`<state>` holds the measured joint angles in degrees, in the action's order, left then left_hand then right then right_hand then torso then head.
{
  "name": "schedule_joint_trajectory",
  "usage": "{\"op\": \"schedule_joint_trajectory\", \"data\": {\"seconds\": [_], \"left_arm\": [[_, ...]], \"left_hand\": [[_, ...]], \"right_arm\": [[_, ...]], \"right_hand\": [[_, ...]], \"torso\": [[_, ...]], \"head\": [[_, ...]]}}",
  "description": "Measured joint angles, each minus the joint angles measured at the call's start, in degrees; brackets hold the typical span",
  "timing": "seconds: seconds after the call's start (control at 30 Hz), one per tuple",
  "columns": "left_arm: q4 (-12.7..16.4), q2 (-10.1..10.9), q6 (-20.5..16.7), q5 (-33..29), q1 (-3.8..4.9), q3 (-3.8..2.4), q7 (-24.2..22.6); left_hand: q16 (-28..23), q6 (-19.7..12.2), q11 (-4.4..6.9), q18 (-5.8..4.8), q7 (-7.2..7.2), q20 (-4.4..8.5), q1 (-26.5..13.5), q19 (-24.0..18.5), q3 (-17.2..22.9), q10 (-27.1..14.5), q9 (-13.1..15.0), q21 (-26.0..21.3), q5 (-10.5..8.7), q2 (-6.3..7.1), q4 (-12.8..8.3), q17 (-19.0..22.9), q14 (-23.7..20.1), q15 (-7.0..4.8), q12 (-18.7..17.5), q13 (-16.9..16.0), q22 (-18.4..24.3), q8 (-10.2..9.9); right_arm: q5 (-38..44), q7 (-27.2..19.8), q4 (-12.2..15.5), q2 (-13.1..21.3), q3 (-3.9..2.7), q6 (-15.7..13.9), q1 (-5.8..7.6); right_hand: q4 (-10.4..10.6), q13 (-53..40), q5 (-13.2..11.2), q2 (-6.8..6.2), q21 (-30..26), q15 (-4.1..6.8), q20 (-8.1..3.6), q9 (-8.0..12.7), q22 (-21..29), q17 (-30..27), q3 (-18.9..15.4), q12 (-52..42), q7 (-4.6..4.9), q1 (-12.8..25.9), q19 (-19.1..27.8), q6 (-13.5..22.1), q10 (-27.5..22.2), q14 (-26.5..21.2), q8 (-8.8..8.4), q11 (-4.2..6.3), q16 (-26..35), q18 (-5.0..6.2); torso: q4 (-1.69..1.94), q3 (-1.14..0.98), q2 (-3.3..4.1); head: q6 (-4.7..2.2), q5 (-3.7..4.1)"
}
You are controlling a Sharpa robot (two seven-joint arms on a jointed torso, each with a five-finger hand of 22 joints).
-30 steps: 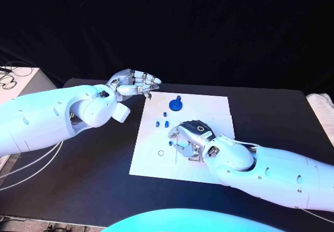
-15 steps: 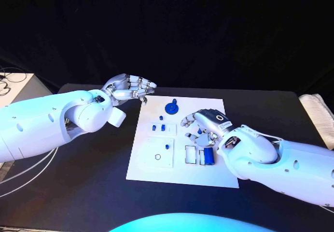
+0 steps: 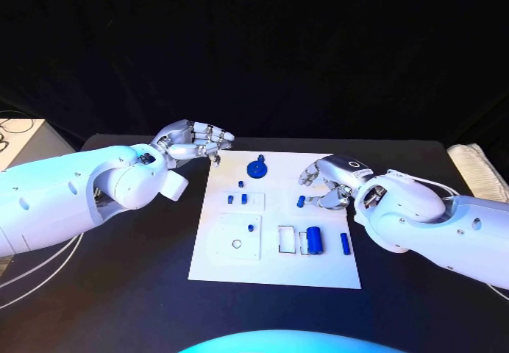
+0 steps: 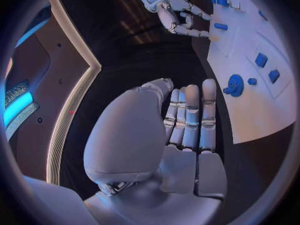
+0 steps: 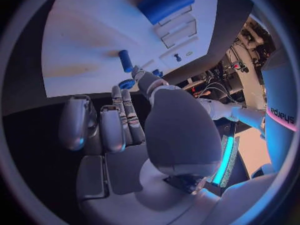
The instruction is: Assemble the parts on the task board
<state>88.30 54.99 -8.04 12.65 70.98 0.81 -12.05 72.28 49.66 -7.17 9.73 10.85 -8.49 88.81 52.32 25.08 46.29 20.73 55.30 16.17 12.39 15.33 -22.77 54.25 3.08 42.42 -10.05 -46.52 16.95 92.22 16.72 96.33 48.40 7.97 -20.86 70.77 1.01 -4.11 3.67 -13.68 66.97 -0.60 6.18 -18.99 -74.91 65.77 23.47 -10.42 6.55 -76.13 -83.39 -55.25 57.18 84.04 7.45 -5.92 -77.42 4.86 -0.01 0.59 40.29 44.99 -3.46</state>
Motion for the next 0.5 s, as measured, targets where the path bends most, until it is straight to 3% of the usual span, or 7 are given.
{"op": "schedule_joint_trajectory", "data": {"seconds": [0.4,0.5], "left_arm": [[-0.08,-0.05,0.32,0.0,-0.05,0.05,0.03],[-0.1,-0.04,0.36,-0.01,-0.05,0.05,0.04]], "left_hand": [[-0.23,-0.21,-0.21,0.0,0.21,0.0,0.0,0.0,0.17,-0.21,-0.01,0.0,0.0,0.0,-0.14,-0.07,0.0,0.0,0.0,0.0,0.01,0.0],[-0.23,-0.21,-0.21,0.0,0.21,0.0,0.0,0.0,0.32,-0.21,-0.01,0.0,0.0,0.0,0.0,-0.07,0.0,0.0,0.0,0.0,0.01,0.22]], "right_arm": [[0.23,0.04,-2.04,-1.77,0.32,4.91,-0.39],[0.24,0.07,-2.36,-2.19,0.36,5.28,-0.49]], "right_hand": [[0.89,-0.01,0.0,0.99,0.33,0.0,0.0,0.25,0.0,0.43,-2.05,-1.66,-0.37,-2.02,0.0,0.03,-0.27,0.0,-0.46,0.34,0.0,0.0],[1.37,-0.05,0.0,1.37,1.62,0.0,-0.26,0.26,0.01,1.06,-1.54,-2.76,0.16,-2.39,-0.25,-0.72,1.08,0.0,-0.5,0.59,-0.58,0.0]], "torso": [[0.17,0.07,0.08],[0.18,0.11,0.08]], "head": [[0.23,0.26],[0.27,0.24]]}}
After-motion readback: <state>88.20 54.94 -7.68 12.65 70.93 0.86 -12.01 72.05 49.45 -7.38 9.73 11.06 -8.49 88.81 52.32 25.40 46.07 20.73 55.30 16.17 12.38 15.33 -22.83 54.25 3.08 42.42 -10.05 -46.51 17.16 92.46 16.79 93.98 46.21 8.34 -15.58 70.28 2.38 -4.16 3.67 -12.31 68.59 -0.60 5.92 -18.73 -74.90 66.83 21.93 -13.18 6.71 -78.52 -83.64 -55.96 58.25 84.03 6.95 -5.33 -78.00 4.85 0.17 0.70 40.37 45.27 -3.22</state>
